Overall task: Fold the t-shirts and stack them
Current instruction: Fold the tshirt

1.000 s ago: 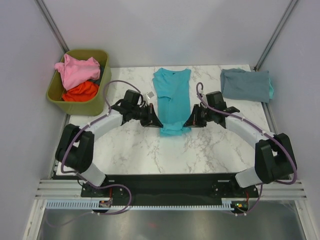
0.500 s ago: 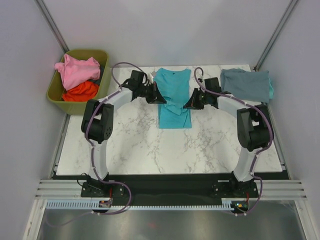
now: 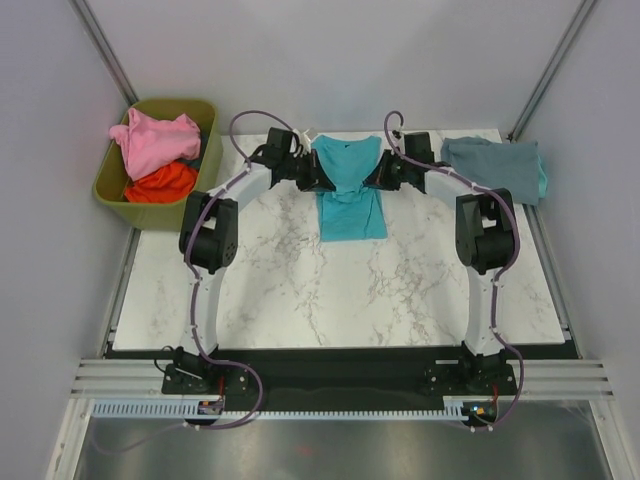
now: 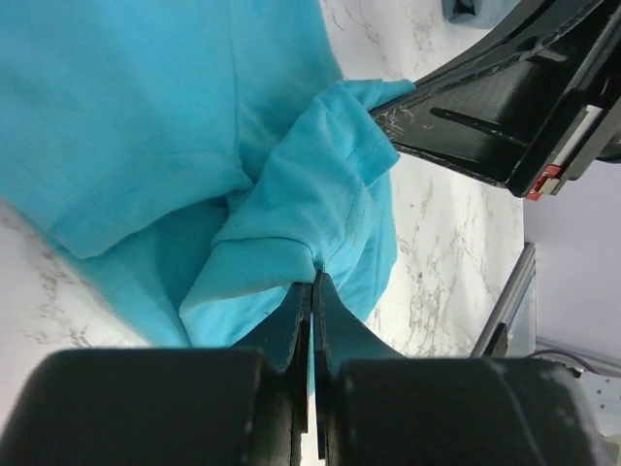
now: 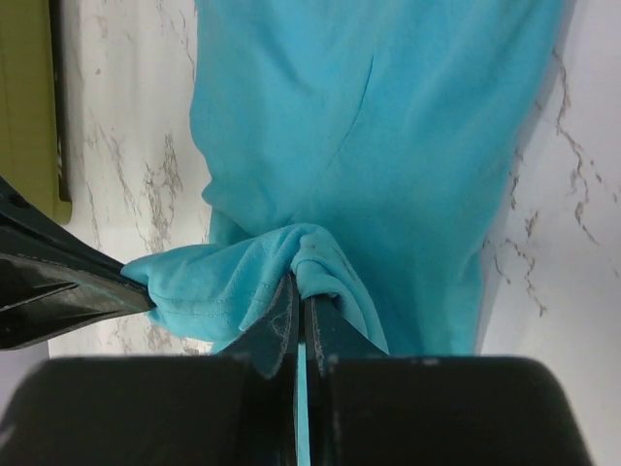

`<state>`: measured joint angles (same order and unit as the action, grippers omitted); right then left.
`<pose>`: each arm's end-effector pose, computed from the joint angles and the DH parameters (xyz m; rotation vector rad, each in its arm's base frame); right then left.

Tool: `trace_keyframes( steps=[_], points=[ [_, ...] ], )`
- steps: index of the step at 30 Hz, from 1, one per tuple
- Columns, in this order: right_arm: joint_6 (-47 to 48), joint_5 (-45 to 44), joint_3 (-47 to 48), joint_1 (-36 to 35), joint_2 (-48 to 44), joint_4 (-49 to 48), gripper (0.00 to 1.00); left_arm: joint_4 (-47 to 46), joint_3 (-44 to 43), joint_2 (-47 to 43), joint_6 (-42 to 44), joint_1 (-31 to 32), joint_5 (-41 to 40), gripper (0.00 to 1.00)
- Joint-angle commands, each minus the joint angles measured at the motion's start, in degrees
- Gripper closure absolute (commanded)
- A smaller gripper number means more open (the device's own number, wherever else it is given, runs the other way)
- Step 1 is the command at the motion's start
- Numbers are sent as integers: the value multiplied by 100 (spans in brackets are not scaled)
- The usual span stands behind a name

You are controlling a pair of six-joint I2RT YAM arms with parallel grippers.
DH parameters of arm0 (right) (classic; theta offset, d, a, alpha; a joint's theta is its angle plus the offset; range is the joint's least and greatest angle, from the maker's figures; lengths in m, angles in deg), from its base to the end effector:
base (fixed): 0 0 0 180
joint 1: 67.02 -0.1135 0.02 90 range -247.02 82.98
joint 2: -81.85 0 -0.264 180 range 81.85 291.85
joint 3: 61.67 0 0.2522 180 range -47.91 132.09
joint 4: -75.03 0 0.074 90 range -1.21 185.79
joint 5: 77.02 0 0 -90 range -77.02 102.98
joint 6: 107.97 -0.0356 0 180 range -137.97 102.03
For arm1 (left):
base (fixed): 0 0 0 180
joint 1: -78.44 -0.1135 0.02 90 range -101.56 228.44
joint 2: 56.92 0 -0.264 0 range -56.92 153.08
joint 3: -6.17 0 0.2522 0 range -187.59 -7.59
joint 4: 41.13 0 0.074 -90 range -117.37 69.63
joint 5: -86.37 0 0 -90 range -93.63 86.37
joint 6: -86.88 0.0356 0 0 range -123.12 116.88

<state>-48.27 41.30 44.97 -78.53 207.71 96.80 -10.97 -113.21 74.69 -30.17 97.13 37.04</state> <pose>0.4790 0.1148 0.1753 0.1168 2.3589 0.9346 0.4817 -0.1875 0.1894 0.2134 2.3882 -1.2137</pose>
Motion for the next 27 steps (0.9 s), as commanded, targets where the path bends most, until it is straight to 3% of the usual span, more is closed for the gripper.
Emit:
trace_keyframes(
  steps=[1,5,7,8,9,10,11,12,16,20,27],
  points=[
    [-37,-45,397,-1,210,-291,100,3,-388,215,340,-112,-216,98],
    [-28,-107,424,-1,342,-388,100,90,-967,531,490,-147,-514,98],
    [-11,-90,406,8,369,-467,98,91,-1135,663,551,-147,-647,85],
    [42,-46,398,-1,369,-502,89,91,-1240,681,691,-139,-778,69],
    [225,-45,406,-1,334,-502,63,117,-1276,673,753,-121,-832,59],
    [305,-98,406,-1,290,-494,52,161,-1303,586,823,-112,-867,50],
    [384,-116,398,-1,159,-467,41,231,-1338,524,928,-112,-928,35],
    [568,-116,397,26,71,-380,29,397,-1329,419,964,-112,-946,29],
    [649,-37,152,245,-412,-195,21,705,-917,-187,904,-173,-824,26],
    [649,217,-489,570,-1062,59,21,785,170,-1004,448,-287,-324,26],
    [728,858,-1623,773,-1442,464,22,654,1789,-1620,-221,-332,380,26]
  ],
)
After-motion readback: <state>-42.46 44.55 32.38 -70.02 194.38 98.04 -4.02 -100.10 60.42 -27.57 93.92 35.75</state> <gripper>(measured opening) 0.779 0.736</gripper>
